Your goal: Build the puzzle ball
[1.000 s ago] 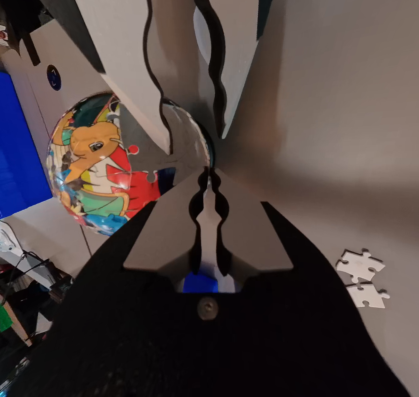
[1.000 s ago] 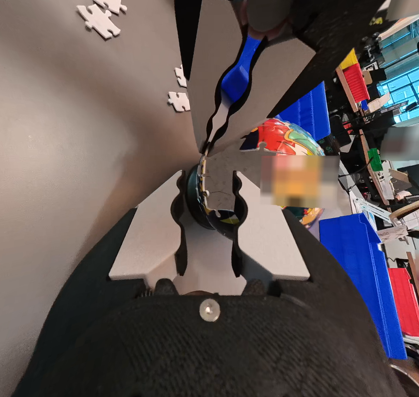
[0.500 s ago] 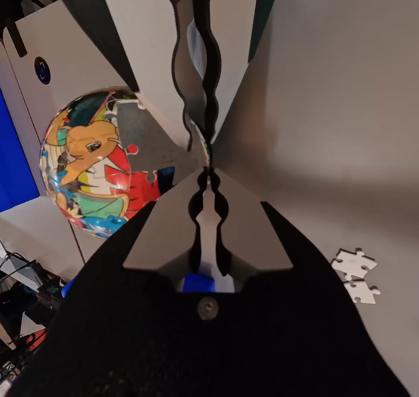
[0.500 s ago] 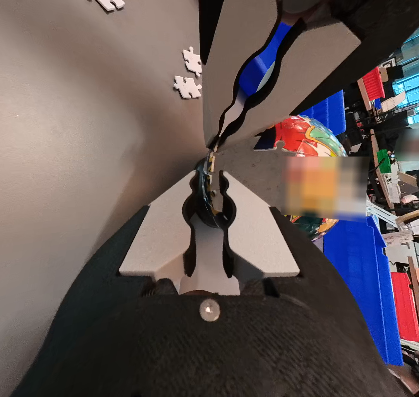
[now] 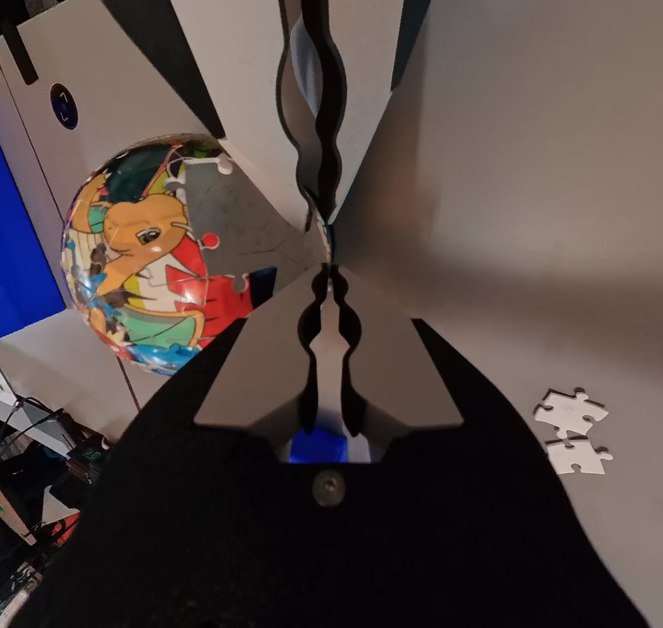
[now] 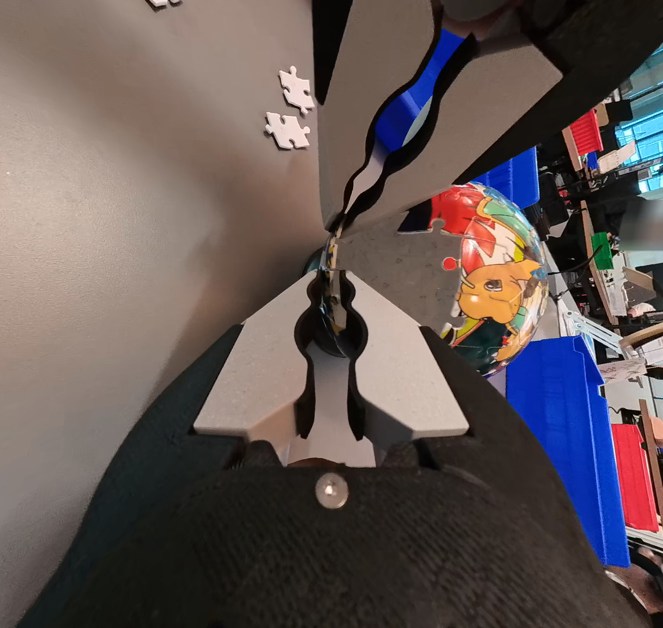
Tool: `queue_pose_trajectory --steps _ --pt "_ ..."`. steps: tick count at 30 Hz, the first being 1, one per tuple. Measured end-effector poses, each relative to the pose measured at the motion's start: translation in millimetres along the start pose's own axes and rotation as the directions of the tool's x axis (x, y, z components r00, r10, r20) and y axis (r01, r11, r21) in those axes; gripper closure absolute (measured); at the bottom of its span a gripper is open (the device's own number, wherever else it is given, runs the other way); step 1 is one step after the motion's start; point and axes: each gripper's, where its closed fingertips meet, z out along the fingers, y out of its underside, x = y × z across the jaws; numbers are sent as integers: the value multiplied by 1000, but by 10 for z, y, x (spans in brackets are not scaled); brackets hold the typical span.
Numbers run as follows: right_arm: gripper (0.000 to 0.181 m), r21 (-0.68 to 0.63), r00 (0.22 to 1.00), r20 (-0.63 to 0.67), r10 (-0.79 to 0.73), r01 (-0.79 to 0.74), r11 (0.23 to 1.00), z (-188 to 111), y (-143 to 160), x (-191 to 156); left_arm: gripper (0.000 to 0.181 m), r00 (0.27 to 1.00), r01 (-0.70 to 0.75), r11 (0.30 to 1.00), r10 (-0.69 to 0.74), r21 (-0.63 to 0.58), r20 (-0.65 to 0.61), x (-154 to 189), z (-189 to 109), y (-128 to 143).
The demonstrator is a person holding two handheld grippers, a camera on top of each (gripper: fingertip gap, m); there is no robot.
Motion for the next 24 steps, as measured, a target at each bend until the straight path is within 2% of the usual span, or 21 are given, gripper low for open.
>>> queue_pose_trajectory --steps 5,10,14,19,21,24 --pt "175 15 1000 -7 0 0 1000 -2 0 2 181 1000 -13 1000 13 -5 -9 -1 2 -7" --pt "158 33 1000 -13 1 0 999 14 -20 16 181 1000 -8 1000 8 -6 -28 -2 2 -15" --pt "171 49 1000 -3 2 -2 999 7 -41 17 181 999 -4 1000 4 7 -37 -7 0 -38" --pt "170 90 1000 -9 12 -11 996 -9 -100 24 181 999 4 1000 -3 15 -48 -17 3 -48" --pt "179 98 999 8 33 -33 995 2 -107 17 181 999 3 1000 -3 12 -48 -24 4 -42" --pt "180 93 997 26 72 -74 993 12 -108 23 180 999 18 1000 -18 11 -50 -34 -7 -39"
